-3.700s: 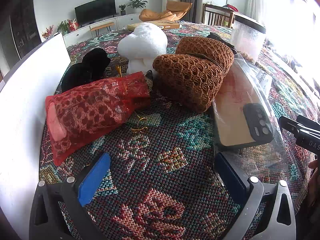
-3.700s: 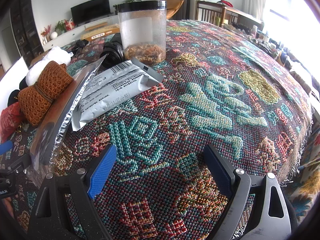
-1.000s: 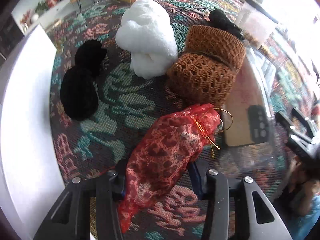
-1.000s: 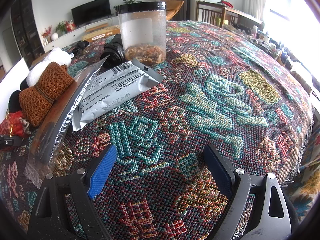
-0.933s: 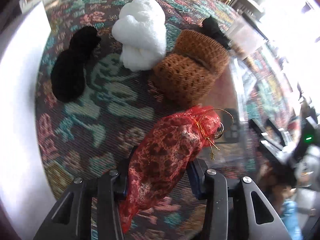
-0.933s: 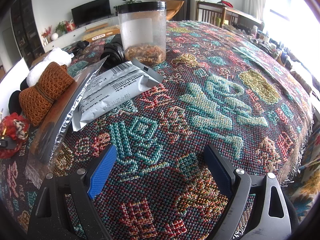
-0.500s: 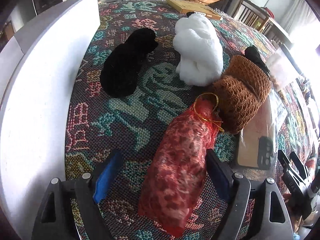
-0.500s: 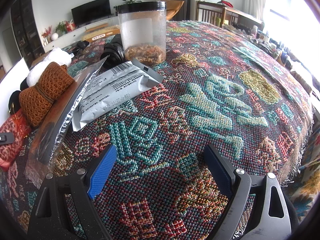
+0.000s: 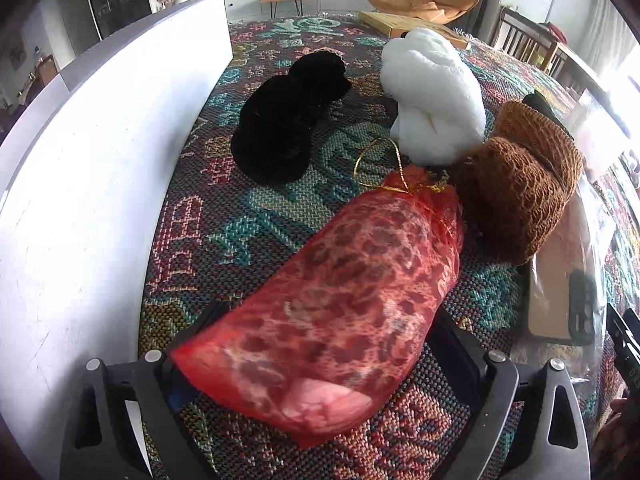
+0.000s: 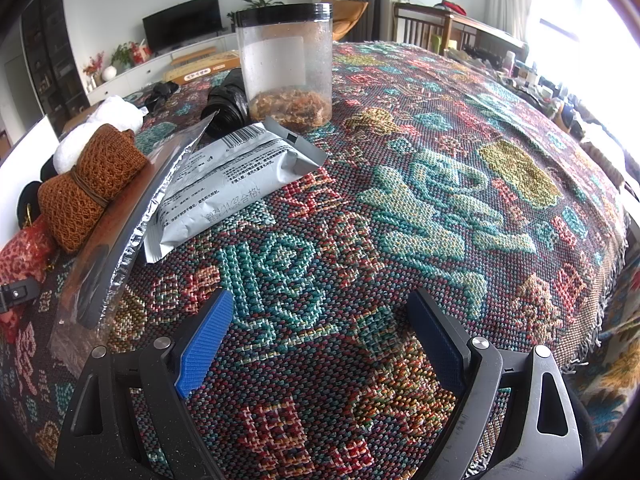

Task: Organize soft objects
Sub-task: 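Lift the red mesh bag off the blanket with the left gripper, then grasp the white snack packet with the right gripper while the left gripper holds the red bag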

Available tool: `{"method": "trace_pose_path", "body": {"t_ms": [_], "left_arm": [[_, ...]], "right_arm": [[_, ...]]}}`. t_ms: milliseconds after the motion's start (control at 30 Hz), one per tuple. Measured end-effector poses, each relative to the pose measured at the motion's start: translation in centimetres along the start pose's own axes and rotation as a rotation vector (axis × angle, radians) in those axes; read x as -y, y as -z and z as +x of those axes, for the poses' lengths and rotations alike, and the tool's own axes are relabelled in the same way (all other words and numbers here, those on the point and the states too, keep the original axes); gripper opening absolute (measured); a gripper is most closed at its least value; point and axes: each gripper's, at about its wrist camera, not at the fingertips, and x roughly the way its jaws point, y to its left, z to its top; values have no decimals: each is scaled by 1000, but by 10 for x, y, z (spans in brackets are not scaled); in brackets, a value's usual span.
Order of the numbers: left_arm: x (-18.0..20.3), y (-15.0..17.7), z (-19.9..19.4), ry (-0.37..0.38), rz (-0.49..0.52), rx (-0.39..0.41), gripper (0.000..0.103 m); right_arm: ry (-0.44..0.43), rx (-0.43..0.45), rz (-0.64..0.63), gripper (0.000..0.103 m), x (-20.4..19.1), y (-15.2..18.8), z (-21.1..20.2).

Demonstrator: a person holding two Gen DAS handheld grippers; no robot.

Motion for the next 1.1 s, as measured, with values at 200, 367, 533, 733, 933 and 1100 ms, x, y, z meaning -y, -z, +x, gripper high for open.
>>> {"method": "trace_pose_path", "body": {"t_ms": [200, 367, 533, 733, 933, 1100], "left_arm": [[3, 17, -4, -20, -5, 139, 103], [1, 16, -3, -19, -9, 142, 103], [-1, 15, -1, -15, -9, 145, 103], [-1, 20, -5, -12, -9, 147, 103], [0, 20, -5, -17, -9, 148, 103], [1, 20, -5, -19, -10, 148, 103]], "right_arm": [[-8, -3, 3, 91, -1, -1, 0], [-30, -19, -142, 89, -35, -11, 5], [35, 49, -230, 89, -74, -34, 15], [99, 38, -190, 87, -63, -58, 36], [283, 10, 280, 87, 71, -39, 13], [106, -22, 308, 89, 69, -59, 14]]}}
